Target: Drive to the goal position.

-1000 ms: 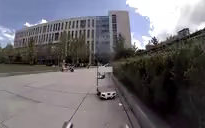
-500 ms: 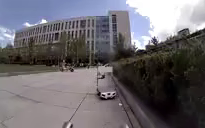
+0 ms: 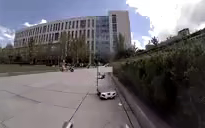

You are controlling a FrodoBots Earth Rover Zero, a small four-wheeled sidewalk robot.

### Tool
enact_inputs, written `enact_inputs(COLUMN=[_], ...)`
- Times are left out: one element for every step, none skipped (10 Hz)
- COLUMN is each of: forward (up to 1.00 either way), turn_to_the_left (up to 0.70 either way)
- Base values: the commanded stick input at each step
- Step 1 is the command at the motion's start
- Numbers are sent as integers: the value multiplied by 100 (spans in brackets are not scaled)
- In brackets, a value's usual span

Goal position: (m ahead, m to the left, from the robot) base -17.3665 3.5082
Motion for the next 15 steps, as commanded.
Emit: enact_inputs(forward=[5,5,5,5,5,5,5,5,5,5,5,5,5,5,5], turn_to_the_left=[1,1,1,1,0,0,1,1,1,3,3,2,1,4,2])
